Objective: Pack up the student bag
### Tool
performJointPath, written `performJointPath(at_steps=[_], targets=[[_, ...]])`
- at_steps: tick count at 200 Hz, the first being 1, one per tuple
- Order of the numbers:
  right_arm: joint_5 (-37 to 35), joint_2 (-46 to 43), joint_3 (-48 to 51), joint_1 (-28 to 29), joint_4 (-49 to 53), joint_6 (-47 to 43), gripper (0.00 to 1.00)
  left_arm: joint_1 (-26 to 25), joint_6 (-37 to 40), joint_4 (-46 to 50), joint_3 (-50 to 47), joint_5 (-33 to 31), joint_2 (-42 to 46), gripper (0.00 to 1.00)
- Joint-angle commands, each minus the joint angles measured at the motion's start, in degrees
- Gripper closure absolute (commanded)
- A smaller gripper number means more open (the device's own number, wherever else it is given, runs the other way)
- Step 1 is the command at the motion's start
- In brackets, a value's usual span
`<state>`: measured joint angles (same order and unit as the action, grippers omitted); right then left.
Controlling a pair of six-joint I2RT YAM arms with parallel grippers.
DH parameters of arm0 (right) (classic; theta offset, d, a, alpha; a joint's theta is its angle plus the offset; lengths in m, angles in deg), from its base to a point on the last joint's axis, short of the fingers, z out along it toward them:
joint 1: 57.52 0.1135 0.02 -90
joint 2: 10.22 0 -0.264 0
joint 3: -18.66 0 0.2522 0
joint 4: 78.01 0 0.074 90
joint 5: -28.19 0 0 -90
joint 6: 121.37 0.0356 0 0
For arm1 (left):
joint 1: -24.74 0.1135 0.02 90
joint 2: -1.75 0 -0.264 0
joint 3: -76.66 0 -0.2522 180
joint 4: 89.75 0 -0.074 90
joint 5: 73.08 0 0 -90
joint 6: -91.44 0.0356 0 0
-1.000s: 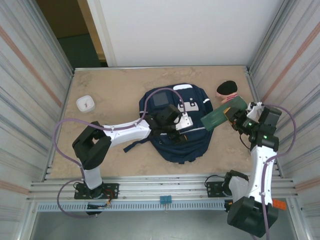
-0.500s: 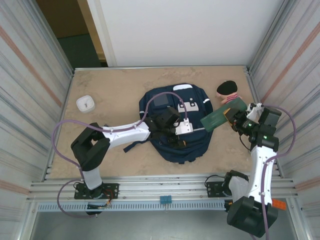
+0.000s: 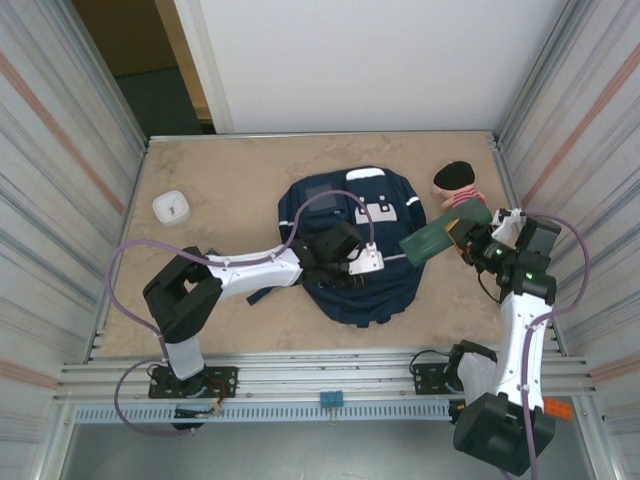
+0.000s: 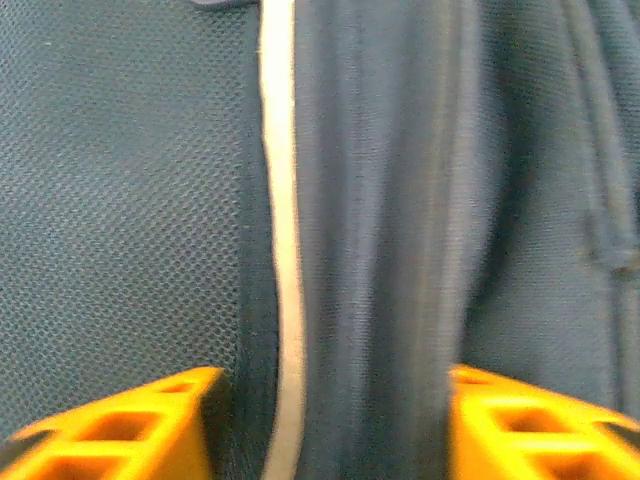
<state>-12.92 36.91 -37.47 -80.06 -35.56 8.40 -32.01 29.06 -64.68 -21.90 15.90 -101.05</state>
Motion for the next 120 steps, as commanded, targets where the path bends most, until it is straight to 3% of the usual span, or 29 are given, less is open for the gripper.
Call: performJointPath(at_steps=[1,18,35,61,86,103,120], targets=[[-0.28,-1.73,-0.41,-0.60,0.37,-1.87,0.77,0.24,-0.92,-2.42,1.56,-6.10,2.37,0.70],[-4.56,-2.74,-1.02,-1.27,3.06,-2.15,0.77,0.24,-3.03,-1.80,3.00,-6.28,4.45,0.89],[-8.58,-4.52,-1.67,-2.06,5.76,-2.24,0.77,0.32,-4.46,-1.17,4.33,-6.59,6.46,0.95],[-12.01,-6.48,-3.88,-2.15,11.62,-4.49,0.76,1.88,-8.73,-0.09,6.94,-5.60,9.62,1.00],[-6.41,-6.53,-3.04,-1.25,13.08,-4.25,0.75,5.85,-16.91,-0.94,8.72,1.56,12.50,1.00],[-3.15,-6.75,-0.23,2.31,10.24,-1.54,0.75,7.78,-21.12,-3.32,8.76,5.06,14.03,1.00],[-2.06,-7.25,4.73,8.60,1.14,5.93,0.75,8.50,-22.96,-4.92,9.10,6.72,14.51,1.00]])
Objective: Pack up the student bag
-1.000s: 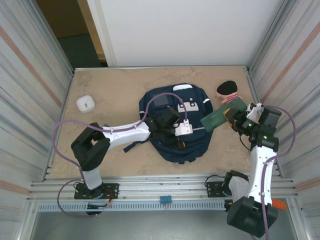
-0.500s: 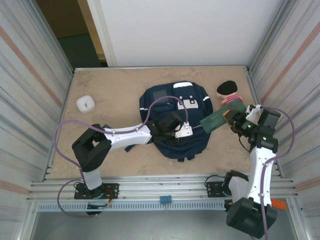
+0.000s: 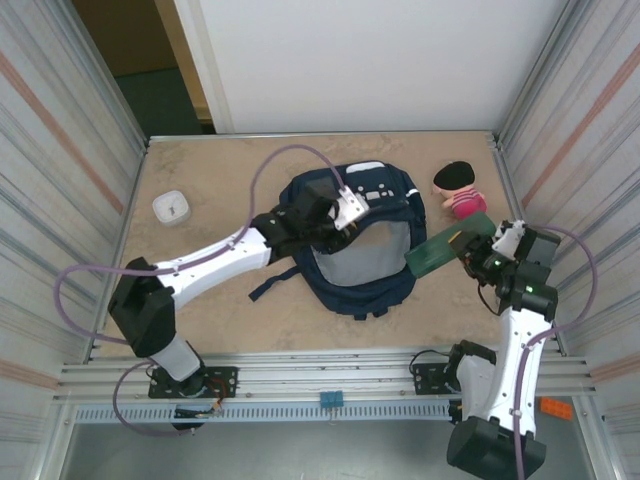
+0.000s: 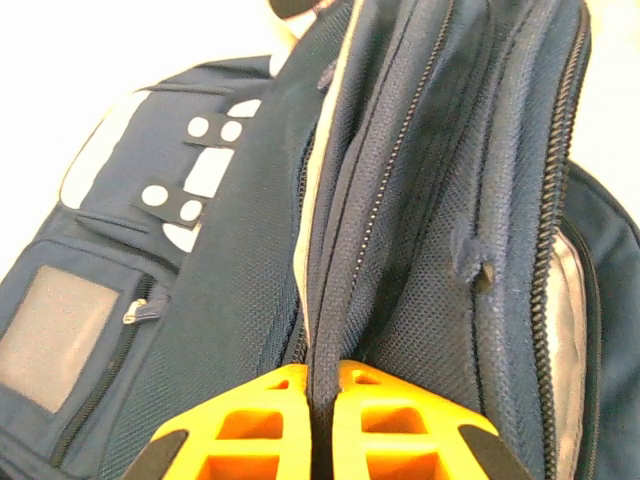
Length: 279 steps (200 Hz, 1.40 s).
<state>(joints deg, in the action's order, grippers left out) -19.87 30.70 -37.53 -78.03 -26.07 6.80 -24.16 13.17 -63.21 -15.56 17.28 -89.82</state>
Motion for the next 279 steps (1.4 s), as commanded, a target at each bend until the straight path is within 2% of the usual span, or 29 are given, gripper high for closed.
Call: performJointPath(at_steps=[1,35,60,78,116,141,160,185,244,261,279], targets=[[4.77,-1.08,5.11,6.99,-9.33,8.06,0.75,0.65,-7.07,-6.42,2.78,5.44,3.30,1.00],[-4.84,2.92,12.87,22.85,-32.80,22.20,0.74,0.87,-8.11,-5.62,4.80,7.89,1.99,1.00],[-12.95,9.62,15.57,30.27,-44.75,28.22,0.75,0.88,-8.85,-5.76,5.17,8.94,1.82,1.00],[-19.29,13.75,18.76,34.57,-55.20,35.86,0.75,0.91,-9.26,-5.92,5.26,9.55,1.93,1.00],[-28.85,23.70,18.18,43.13,-63.40,40.62,0.75,1.40,-10.72,-6.71,4.82,10.59,2.67,1.00],[-34.64,28.54,17.84,47.33,-65.21,43.88,0.76,1.60,-11.36,-7.67,4.39,11.59,3.08,1.00],[-39.00,31.80,18.09,49.04,-67.06,45.86,0.76,1.58,-11.77,-8.26,4.11,12.27,3.41,1.00],[-41.19,36.69,17.45,49.25,-71.59,47.26,0.75,1.57,-12.40,-9.14,3.51,13.63,4.14,1.00],[-37.36,50.82,8.62,46.69,-79.58,46.99,0.72,1.62,-13.66,-9.80,2.53,14.89,4.89,1.00],[-36.65,51.68,7.90,46.32,-79.24,46.92,0.63,1.83,-13.39,-9.02,2.39,13.28,5.07,1.00],[-34.46,50.79,8.48,45.83,-76.82,46.60,0.44,2.31,-13.44,-8.92,1.89,11.24,5.21,1.00]])
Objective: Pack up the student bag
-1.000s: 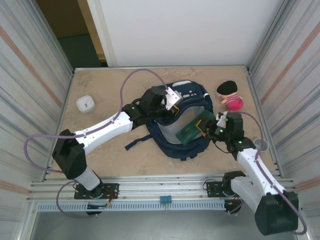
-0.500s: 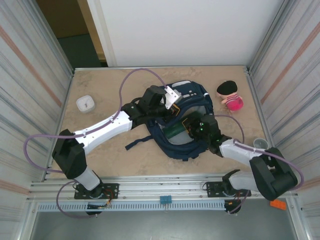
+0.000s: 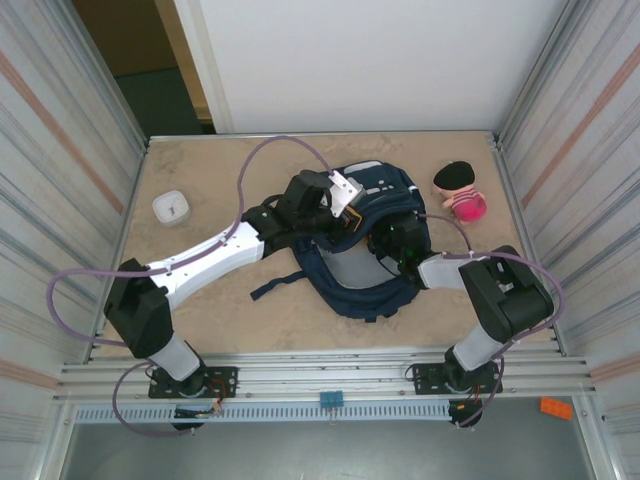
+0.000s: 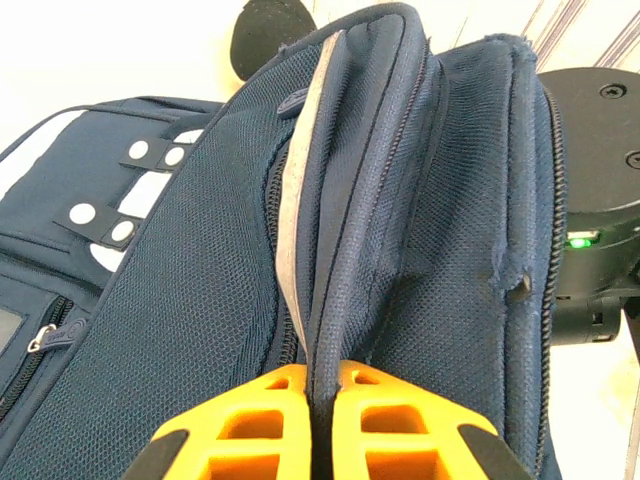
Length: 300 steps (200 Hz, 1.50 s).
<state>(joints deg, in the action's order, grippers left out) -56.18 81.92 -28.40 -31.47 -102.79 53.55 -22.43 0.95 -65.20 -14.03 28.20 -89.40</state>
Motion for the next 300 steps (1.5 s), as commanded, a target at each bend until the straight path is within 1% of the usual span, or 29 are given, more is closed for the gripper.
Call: performJointPath(at_steps=[1,11,27,46,67,85,104,134,138,156,177,191,202,213,221,226,231,245,258,269,281,300], targets=[[1.93,-0.49,-0.51,-0.73,0.02,-0.13,0.43,0.68,-1.25,-6.92,0.33,0.22,4.82,1.00],[2.76,-1.78,0.41,-0.81,1.62,-0.49,0.35,1.23,-1.72,-7.16,-0.06,-0.50,4.92,1.00],[3.98,-4.67,2.43,-0.74,5.63,-1.16,0.32,1.90,-2.14,-7.28,-0.62,-1.71,4.84,1.00],[4.68,-8.99,4.77,-0.73,9.55,-2.03,0.30,2.31,-2.11,-7.19,-0.89,-3.28,4.43,1.00],[5.52,-15.24,6.17,-0.85,16.69,-4.23,0.30,2.44,-2.12,-7.10,-0.93,-3.98,3.89,1.00],[5.45,-22.59,7.57,-1.27,23.02,-6.05,0.29,2.53,-1.82,-7.23,-1.12,-4.17,3.35,1.00],[5.13,-31.60,7.68,-2.11,32.67,-9.53,0.29,2.51,-1.71,-7.55,-1.56,-3.42,2.72,1.00],[2.08,-48.47,5.26,-2.77,49.66,-17.25,0.30,2.14,-0.45,-6.62,-2.95,-1.46,1.55,1.00],[1.40,-50.60,4.48,-2.90,52.16,-20.14,0.30,1.97,-0.19,-6.68,-3.47,-1.32,1.44,1.00],[-1.31,-58.62,0.63,-2.95,61.86,-26.58,0.30,1.26,0.91,-6.83,-5.50,0.34,0.55,0.99],[-1.30,-63.83,-2.61,-3.71,67.46,-31.49,0.30,-0.41,2.48,-6.49,-7.25,1.15,-1.31,0.95],[1.26,-64.33,-4.29,-4.32,69.50,-33.57,0.30,-1.23,2.59,-5.81,-7.74,1.09,-2.85,0.92],[3.57,-63.59,-5.43,-4.38,70.62,-35.21,0.31,-1.58,1.91,-5.65,-8.20,1.78,-3.73,0.86],[5.13,-62.24,-6.58,-4.37,71.93,-37.55,0.31,-1.60,1.10,-6.20,-8.81,2.77,-3.73,0.72],[5.74,-61.23,-7.51,-4.31,72.86,-39.29,0.31,-1.54,0.56,-6.61,-9.46,2.93,-3.06,0.56],[6.10,-60.46,-7.95,-4.32,73.51,-40.55,0.31,-1.34,0.29,-6.93,-9.90,3.08,-2.40,0.48],[6.22,-59.65,-8.53,-4.32,74.05,-41.82,0.31,-1.13,-0.10,-7.16,-10.41,3.28,-1.61,0.43],[6.06,-57.68,-9.64,-3.94,75.12,-45.38,0.31,0.36,-1.75,-7.42,-11.71,4.51,0.91,0.32],[5.38,-55.82,-10.61,-2.73,75.93,-48.91,0.31,2.62,-4.13,-7.69,-13.40,6.06,3.50,0.25],[4.04,-53.98,-11.66,-0.77,76.80,-51.59,0.31,4.84,-6.14,-8.09,-15.33,7.29,5.77,0.21],[3.04,-52.08,-12.92,2.08,77.53,-55.70,0.31,7.04,-8.36,-7.92,-17.34,7.84,7.77,0.19],[-1.72,-49.40,-14.23,7.82,77.97,-63.36,0.31,10.67,-12.22,-6.61,-20.31,7.54,10.49,0.17]])
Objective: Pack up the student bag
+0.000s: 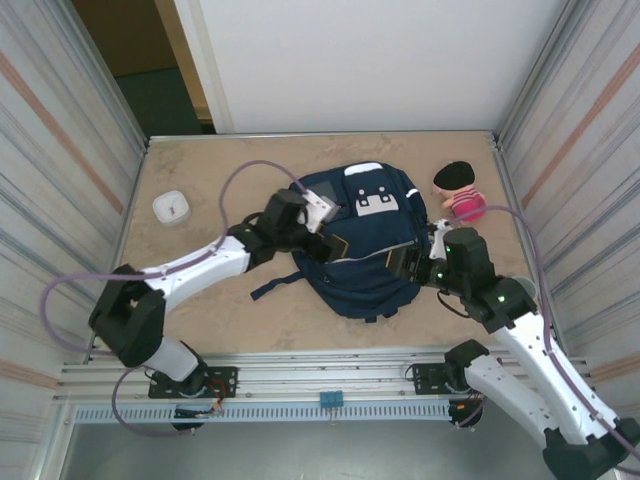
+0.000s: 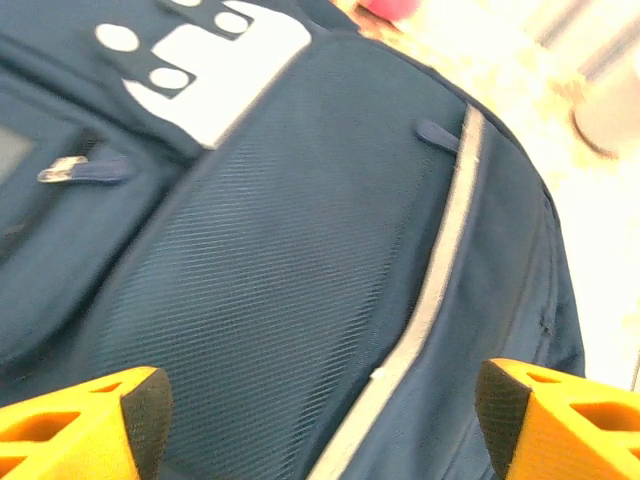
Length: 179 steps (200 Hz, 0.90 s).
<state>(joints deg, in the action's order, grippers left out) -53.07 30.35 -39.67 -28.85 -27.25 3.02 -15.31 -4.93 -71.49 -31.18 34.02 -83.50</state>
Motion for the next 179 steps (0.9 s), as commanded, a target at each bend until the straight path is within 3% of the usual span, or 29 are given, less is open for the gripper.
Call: performJointPath(at_steps=[1,40,67,108,136,160,179], targets=[[-5.02,2.24,-3.00,5.49,2.41,-13.33,0.31,3.78,-6.57,-0.25,-3.31,1.67,4.71,0.17],[-10.17,11.98,-4.06,15.19,-1.36,-30.50,0.33,11.31,-16.04,-0.36,-9.92,1.70,7.35,0.17],[-16.40,21.50,-5.45,19.88,-3.36,-38.62,0.32,13.32,-18.43,-2.36,-12.59,3.81,7.30,0.17],[-24.40,31.59,-5.27,21.96,-13.61,-47.28,0.23,13.57,-18.19,-2.09,-13.25,2.85,6.18,0.17],[-28.24,35.53,-2.76,21.63,-22.09,-52.88,0.23,13.83,-18.15,-4.69,-14.95,2.80,5.62,0.17],[-30.89,37.64,-1.60,20.64,-25.33,-56.15,0.33,14.22,-18.69,-6.75,-15.60,4.12,4.73,0.18],[-30.94,37.87,-1.04,20.12,-26.64,-57.51,0.52,14.23,-18.79,-7.12,-15.41,4.90,3.96,0.18]])
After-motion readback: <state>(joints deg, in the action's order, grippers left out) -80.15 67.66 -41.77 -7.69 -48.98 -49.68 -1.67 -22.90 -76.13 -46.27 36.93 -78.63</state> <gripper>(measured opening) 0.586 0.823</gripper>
